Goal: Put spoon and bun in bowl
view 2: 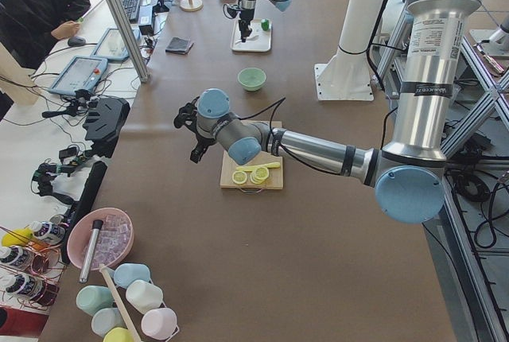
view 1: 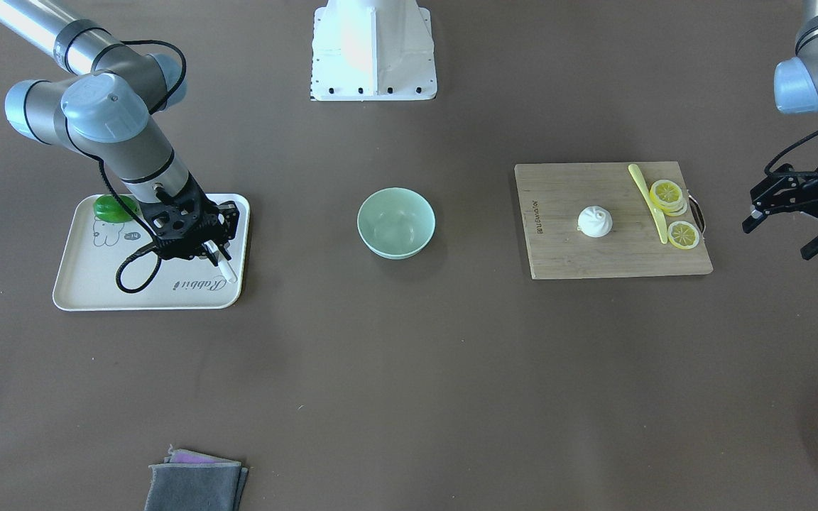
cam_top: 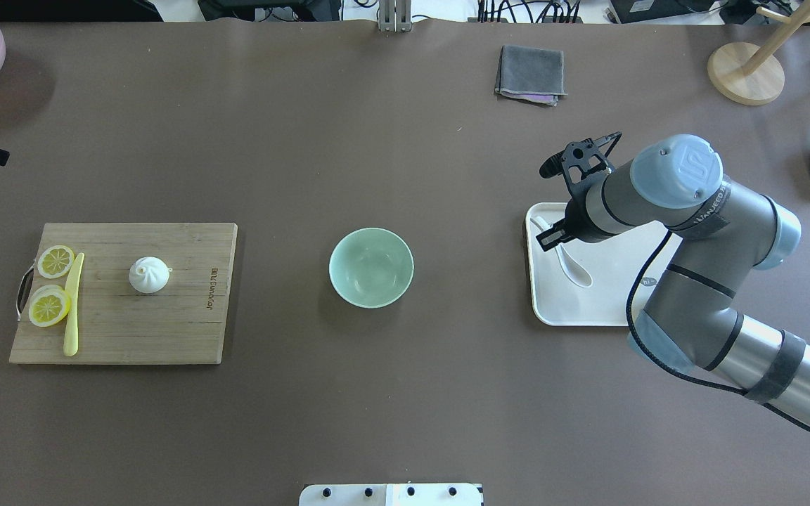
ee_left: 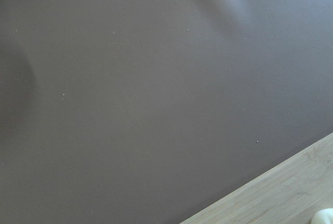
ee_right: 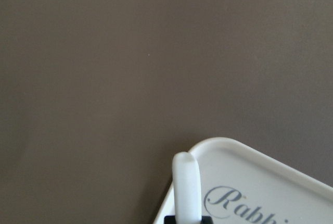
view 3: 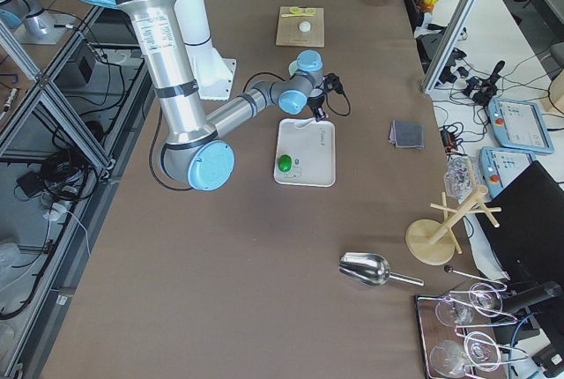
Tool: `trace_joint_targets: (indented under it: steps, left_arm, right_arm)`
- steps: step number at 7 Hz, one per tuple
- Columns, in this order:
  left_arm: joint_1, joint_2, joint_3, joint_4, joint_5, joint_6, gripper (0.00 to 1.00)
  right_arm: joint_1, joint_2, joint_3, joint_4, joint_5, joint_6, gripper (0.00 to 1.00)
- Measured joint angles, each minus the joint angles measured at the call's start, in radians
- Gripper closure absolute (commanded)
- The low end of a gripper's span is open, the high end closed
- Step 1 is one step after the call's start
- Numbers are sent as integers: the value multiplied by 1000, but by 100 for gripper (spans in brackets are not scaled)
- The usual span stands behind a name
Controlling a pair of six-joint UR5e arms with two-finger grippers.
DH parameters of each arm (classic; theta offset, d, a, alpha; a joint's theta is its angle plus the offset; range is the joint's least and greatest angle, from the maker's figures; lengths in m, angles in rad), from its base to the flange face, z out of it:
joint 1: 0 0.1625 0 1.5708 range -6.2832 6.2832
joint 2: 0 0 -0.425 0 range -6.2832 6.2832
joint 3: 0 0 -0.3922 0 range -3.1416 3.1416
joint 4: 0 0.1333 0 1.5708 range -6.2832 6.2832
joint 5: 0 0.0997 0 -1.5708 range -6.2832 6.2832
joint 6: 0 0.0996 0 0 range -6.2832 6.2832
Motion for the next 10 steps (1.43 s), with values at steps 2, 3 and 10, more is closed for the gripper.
trace_joint_targets:
  steps: [2,3,10]
  left_arm:
    - [138,-8,-1,-77,68,-143,2]
    - [205,-9,-1,-117,110,-200,2]
    - [450,11,-14,-165,242,-290,3]
  right_arm:
    - [13,112,5,-112,11,241,100]
    - [14,167,10,-183,15,315,100]
    - [-14,285,19,-239,13,585,100]
